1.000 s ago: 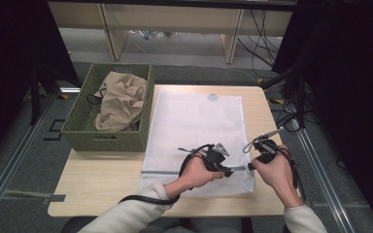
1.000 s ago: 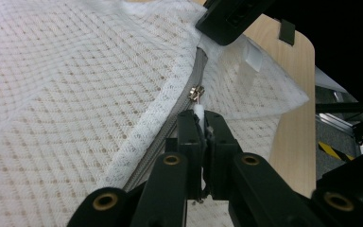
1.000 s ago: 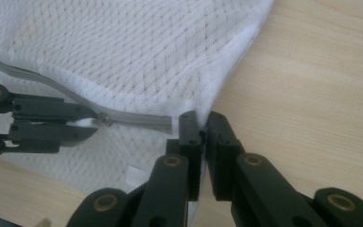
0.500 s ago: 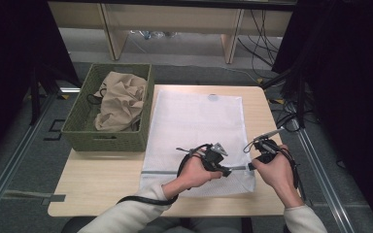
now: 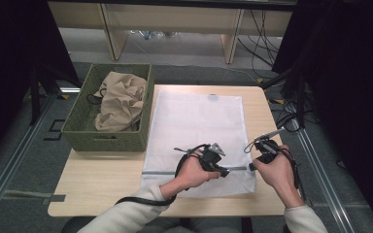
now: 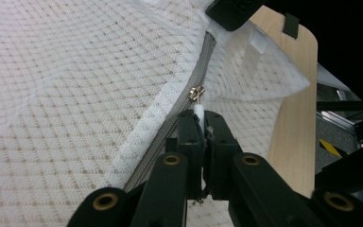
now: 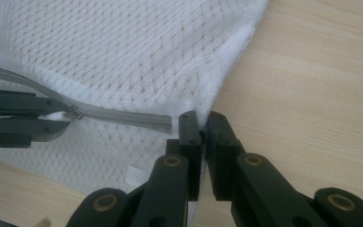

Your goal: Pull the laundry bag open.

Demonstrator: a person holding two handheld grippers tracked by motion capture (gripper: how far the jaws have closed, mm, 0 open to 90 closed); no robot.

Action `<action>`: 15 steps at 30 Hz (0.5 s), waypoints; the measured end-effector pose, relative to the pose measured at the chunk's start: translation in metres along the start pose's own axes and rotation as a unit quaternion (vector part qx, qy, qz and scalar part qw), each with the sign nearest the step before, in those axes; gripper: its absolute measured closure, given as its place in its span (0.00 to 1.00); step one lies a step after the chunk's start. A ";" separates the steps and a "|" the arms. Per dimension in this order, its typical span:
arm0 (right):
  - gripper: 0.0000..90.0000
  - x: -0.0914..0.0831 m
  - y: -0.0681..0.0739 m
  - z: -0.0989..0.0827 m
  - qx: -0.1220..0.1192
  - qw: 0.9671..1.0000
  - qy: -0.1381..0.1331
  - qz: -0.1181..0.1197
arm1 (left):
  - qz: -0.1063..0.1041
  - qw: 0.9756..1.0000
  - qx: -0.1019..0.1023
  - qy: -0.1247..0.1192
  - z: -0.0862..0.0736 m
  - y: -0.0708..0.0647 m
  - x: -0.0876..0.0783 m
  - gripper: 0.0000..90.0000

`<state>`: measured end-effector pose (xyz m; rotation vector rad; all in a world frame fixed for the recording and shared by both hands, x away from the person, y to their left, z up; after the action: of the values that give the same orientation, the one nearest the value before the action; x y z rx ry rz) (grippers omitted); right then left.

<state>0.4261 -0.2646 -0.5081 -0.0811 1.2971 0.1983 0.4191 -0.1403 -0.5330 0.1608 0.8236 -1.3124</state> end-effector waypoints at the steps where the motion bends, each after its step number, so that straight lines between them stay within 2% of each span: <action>1: 0.96 0.000 -0.002 0.001 -0.009 1.000 -0.003 -0.007 | 0.000 1.000 0.000 0.002 -0.001 0.001 0.000 0.96; 4: 0.96 0.000 -0.002 0.001 -0.014 1.000 -0.005 -0.007 | -0.002 1.000 -0.003 0.000 -0.001 0.000 -0.001 0.96; 6: 0.96 -0.001 0.000 0.000 -0.001 1.000 0.003 -0.005 | -0.003 1.000 -0.003 0.000 -0.001 0.000 -0.001 0.96; 10: 0.96 -0.001 0.000 0.000 0.000 1.000 0.003 -0.004 | -0.004 1.000 0.000 0.001 0.000 0.000 -0.002 0.96; 15: 0.96 -0.002 -0.004 0.000 0.000 1.000 0.001 -0.023 | -0.001 1.000 -0.001 0.002 -0.001 0.002 -0.005 0.96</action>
<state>0.4266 -0.2687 -0.5068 -0.1110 1.2953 0.1595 0.4200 -0.1351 -0.5312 0.1619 0.8292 -1.3134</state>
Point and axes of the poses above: each handheld gripper's, and its own axes: x roughly forward along the jaws, z roughly out of its top, y roughly to its left, the point moved 9 cm from there along x, roughly forward along the jaws, and after that the axes turned 6 degrees about -z, right-handed, at the moved point
